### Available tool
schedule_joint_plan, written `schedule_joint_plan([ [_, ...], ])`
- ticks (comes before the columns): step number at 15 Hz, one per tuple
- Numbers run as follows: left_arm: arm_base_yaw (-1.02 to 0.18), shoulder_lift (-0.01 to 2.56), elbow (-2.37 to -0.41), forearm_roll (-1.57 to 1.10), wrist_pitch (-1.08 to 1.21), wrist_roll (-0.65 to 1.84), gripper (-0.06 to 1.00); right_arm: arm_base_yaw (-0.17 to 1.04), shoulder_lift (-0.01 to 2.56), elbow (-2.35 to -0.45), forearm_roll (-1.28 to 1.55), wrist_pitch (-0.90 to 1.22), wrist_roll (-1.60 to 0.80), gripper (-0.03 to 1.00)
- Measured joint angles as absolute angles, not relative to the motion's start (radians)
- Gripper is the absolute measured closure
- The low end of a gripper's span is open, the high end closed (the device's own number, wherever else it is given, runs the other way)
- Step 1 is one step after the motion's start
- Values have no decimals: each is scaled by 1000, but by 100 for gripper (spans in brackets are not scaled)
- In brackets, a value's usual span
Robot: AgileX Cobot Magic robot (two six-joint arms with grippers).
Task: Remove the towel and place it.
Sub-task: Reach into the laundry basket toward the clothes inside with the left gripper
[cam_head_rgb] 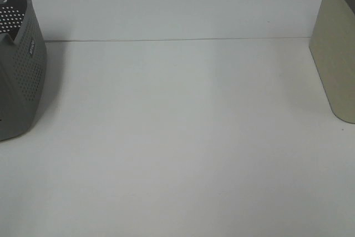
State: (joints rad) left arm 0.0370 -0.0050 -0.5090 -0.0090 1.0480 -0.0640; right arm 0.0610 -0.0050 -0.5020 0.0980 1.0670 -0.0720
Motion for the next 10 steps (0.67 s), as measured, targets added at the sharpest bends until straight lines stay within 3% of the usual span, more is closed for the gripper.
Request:
schedule_joint_plan([
  [10,37,-5,-509,-9,1048,-64,17,61,-5,-502,98,1067,-72,20],
])
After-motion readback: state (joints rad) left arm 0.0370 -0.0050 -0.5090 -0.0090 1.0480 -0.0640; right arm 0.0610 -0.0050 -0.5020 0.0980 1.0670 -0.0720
